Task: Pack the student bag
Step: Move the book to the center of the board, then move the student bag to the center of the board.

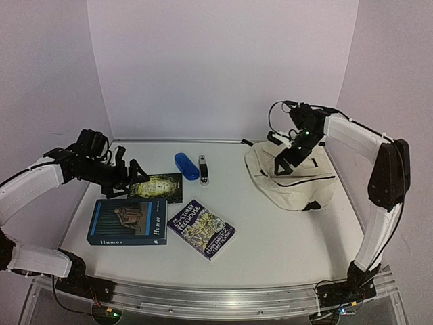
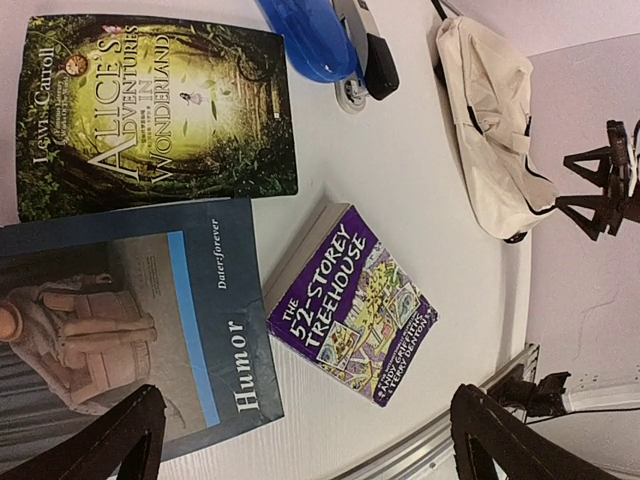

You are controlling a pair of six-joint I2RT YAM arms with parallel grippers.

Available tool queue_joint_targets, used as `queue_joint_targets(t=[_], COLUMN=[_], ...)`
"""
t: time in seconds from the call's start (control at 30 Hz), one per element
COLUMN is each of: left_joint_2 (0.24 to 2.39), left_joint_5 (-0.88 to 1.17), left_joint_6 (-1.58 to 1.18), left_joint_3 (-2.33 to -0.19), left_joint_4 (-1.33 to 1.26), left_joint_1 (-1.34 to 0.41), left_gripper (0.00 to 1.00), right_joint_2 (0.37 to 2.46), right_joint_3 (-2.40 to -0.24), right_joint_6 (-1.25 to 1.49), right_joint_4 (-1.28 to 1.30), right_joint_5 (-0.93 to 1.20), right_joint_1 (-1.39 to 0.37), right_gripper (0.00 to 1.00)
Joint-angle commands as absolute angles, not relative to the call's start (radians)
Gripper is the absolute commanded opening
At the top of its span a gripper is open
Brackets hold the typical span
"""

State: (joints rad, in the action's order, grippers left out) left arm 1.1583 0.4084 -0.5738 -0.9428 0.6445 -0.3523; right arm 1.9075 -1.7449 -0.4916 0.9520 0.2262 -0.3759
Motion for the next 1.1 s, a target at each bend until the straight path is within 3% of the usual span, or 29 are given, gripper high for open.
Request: queue_joint_targets(t=[0.0, 0.1, 0.27, 0.5, 0.6, 0.7, 0.93, 1.07], left_joint_2=[1.181, 1.184, 1.186, 1.210, 1.229, 1.257, 1.363, 1.435], left_joint_5=[0.440, 0.446, 0.449, 0.472, 0.488, 0.507, 0.515, 0.479], left_joint_6=[-0.551, -0.552, -0.551, -0.559, -0.564, -0.567, -0.559, -0.546], left_joint_3=[-0.996, -0.998, -1.001, -0.991, -0.988, -0.995, -1.045, -1.110], left_joint_4=[0.610, 0.606, 0.606, 0.578, 0.553, 0.531, 0.497, 0.495], left_joint_1=[-0.350, -0.350, -0.350, -0.350, -0.351, -0.354, -0.407, -0.468], left_gripper=[1.00, 1.00, 1.00, 1.00, 1.00, 1.00, 1.00, 1.00], right_joint_2=[1.962, 1.998, 2.030, 1.966, 1.932, 1.904, 1.788, 1.735], right_joint_3=[-1.712, -1.673, -1.593, -1.396, -1.307, -1.277, -1.358, -1.436], right_joint_6=[-0.550, -0.571, -0.573, -0.575, -0.566, -0.527, -0.473, -0.446], right_joint_4=[1.060, 1.067, 1.097, 1.078, 1.045, 1.024, 1.036, 1.038], right_joint_5=[0.181, 0.184, 0.298, 0.405, 0.396, 0.416, 0.543, 0.551], right_joint_1=[-0.325, -0.309, -0.313, -0.433, -0.517, -0.574, -0.602, -0.579], right_gripper=[0.98, 0.92, 0.64, 0.49, 0.49, 0.55, 0.75, 0.77])
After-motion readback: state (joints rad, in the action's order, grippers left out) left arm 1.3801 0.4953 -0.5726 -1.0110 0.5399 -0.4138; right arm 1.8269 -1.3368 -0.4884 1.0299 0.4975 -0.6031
